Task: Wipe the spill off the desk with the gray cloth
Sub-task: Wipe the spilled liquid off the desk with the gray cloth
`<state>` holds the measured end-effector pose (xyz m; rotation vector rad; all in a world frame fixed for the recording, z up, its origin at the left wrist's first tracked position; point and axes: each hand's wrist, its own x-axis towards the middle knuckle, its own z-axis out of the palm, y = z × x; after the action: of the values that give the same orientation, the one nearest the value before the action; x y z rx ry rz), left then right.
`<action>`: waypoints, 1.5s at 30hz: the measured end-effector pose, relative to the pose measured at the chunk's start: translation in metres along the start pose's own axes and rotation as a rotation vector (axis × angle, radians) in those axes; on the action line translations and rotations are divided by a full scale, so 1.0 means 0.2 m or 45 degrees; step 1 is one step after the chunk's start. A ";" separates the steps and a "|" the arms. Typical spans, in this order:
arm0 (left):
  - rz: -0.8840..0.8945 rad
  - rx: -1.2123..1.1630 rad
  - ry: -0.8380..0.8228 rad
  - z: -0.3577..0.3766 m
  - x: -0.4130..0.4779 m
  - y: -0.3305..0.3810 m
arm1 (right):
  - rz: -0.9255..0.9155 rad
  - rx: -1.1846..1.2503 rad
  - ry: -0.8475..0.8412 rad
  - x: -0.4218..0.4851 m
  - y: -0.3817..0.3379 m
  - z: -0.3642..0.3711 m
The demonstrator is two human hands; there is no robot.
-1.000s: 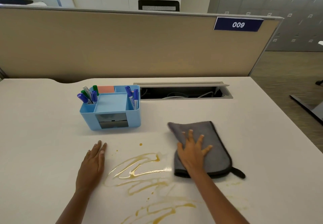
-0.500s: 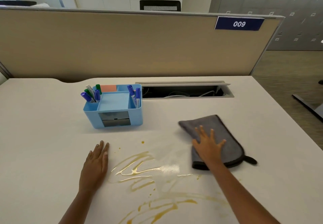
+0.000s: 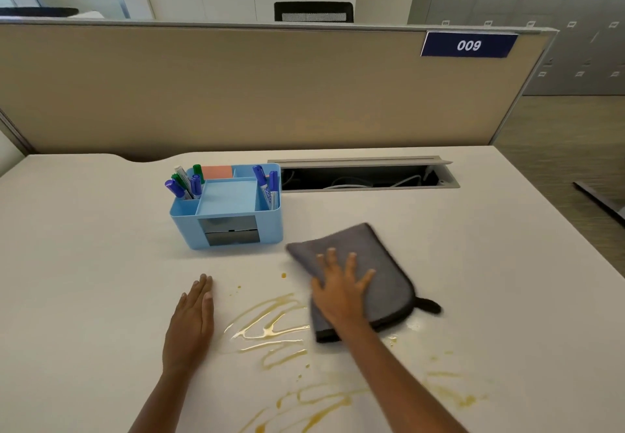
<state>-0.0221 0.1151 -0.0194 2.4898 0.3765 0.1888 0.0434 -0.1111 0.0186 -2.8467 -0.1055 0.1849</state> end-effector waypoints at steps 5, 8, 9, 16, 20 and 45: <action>0.001 -0.107 0.020 -0.01 0.00 -0.01 | -0.428 -0.119 -0.081 -0.20 -0.32 0.18; 0.000 -0.137 0.016 -0.02 -0.01 -0.01 | -0.580 -0.194 -0.111 -0.24 -0.26 0.15; 0.003 -0.128 0.024 -0.02 -0.01 -0.01 | -0.570 -0.191 -0.095 -0.21 -0.21 0.12; -0.015 0.060 0.034 0.01 -0.10 -0.02 | -0.127 -0.095 0.054 -0.05 0.42 -0.06; 0.010 0.092 0.009 0.01 -0.18 -0.03 | 0.147 0.007 0.211 -0.25 0.69 -0.10; 0.033 0.045 0.000 0.00 -0.24 -0.03 | 0.538 0.087 0.285 -0.53 0.82 -0.15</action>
<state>-0.0688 0.1056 -0.0248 2.5307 0.3508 0.1944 -0.0485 -0.2863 0.0125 -2.7620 0.5389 -0.0454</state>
